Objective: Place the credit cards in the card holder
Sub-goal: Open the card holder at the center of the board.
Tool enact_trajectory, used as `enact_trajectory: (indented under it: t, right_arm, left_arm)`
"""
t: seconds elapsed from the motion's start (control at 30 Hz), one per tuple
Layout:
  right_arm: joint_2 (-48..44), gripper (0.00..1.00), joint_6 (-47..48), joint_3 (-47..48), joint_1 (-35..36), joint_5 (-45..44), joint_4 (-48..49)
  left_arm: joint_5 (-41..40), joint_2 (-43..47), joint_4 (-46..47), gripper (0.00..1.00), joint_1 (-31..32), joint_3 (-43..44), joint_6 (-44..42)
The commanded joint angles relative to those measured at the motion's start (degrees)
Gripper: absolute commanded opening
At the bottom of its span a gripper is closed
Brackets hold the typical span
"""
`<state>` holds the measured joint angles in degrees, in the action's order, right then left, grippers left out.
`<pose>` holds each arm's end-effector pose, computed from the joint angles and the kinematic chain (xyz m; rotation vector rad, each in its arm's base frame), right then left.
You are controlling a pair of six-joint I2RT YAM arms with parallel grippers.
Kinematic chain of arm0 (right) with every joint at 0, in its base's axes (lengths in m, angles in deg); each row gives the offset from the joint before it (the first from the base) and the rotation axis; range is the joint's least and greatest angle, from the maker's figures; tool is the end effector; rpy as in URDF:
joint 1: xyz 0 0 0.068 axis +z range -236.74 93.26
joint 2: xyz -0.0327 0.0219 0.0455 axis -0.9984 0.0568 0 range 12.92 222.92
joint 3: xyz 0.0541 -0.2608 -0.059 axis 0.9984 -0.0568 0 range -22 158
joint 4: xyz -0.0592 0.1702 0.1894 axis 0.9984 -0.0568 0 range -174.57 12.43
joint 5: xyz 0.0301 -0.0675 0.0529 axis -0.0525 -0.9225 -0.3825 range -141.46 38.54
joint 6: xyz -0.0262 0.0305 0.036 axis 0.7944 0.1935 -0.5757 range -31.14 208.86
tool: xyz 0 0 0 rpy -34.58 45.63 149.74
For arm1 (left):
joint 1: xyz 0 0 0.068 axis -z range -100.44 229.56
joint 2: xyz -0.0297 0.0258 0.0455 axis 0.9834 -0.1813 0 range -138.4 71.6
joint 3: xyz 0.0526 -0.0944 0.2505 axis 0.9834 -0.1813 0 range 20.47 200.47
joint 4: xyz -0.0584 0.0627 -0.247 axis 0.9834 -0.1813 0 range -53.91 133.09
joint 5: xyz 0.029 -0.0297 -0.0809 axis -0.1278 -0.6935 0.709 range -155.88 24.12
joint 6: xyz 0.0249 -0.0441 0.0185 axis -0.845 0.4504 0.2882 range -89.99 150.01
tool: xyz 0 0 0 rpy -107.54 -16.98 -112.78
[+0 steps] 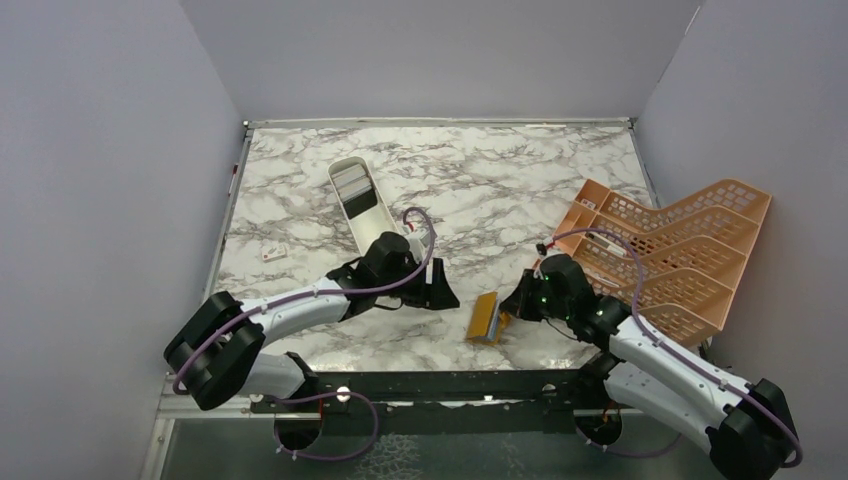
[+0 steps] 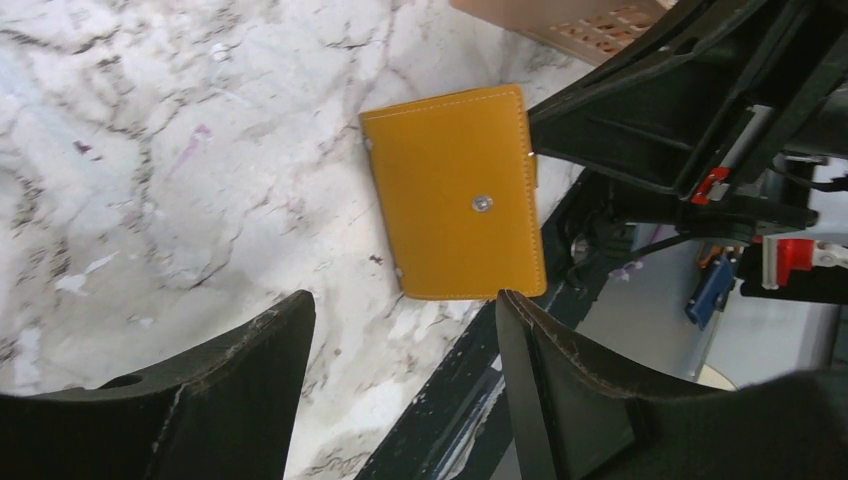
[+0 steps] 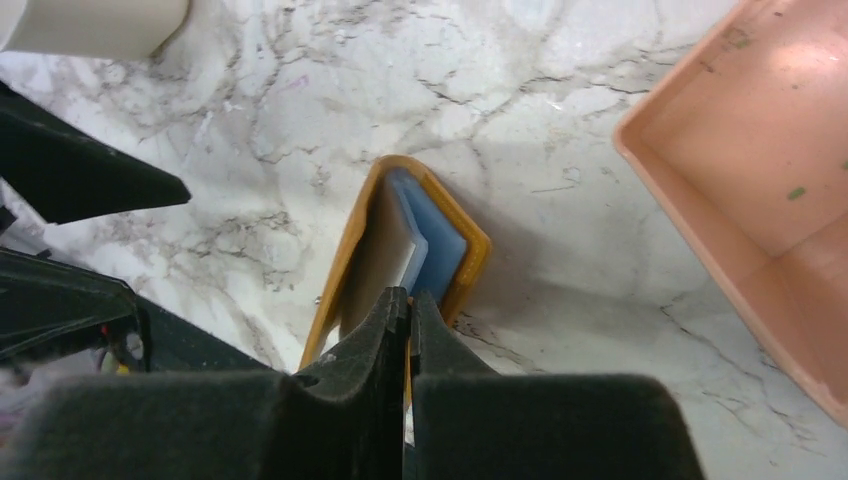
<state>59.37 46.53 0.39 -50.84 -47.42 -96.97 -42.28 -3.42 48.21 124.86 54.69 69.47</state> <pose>0.1328 0.0992 0.1843 0.1003 2.4524 0.7331 0.1748 -0.1970 0.1916 0.3831 2.4084 -1.2128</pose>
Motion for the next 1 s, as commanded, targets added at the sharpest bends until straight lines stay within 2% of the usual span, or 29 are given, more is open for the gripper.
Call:
enact_trajectory:
  t: [0.0, 0.13, 0.27, 0.6, 0.7, 0.8, 0.87, 0.9, 0.97]
  right_arm:
    - [-1.27, 0.05, 2.15, -0.46, 0.13, 6.72, 5.74]
    - [-0.71, 0.03, 1.27, -1.45, 0.13, 14.51, 13.96]
    - [0.37, 0.02, -0.32, -1.73, 0.13, 17.61, 19.77]
    - [0.21, 0.01, 2.01, -1.01, 0.13, 14.95, 17.85]
    - [-0.43, 0.01, 2.26, -1.08, 0.14, 12.93, 16.09]
    - [-0.66, 0.01, 2.51, -0.98, 0.14, 12.21, 14.83]
    - [-0.59, 0.02, 2.58, -0.6, 0.14, 11.39, 13.22]
    - [-0.53, 0.04, 2.59, -0.2, 0.11, 10.74, 12.02]
    - [-0.45, 0.11, 2.05, 0.83, 0.13, 8.31, 8.01]
  left_arm:
    - [3.84, -0.46, 8.36, 0.71, 1.34, 0.92, 0.82]
    - [4.89, -1.51, 10.34, 0.75, 1.54, 0.69, 1.22]
    - [6.59, -3.19, 10.7, 0.77, 1.82, 0.7, 0.72]
    - [5.92, -8.7, 10.39, 0.77, 2.32, 1.24, -2.3]
    - [4.97, -9.65, 10.5, 0.74, 2.56, 1.73, -3.14]
    - [4.17, -10.54, 9.78, 0.65, 2.54, 2.29, -3.75]
    - [3.96, -10.51, 9.77, 0.55, 2.61, 2.36, -3.83]
    - [3.81, -10.22, 9.58, 0.45, 2.66, 2.35, -3.85]
    - [3.12, -9.14, 8.18, 0.18, 2.65, 2.66, -4.1]
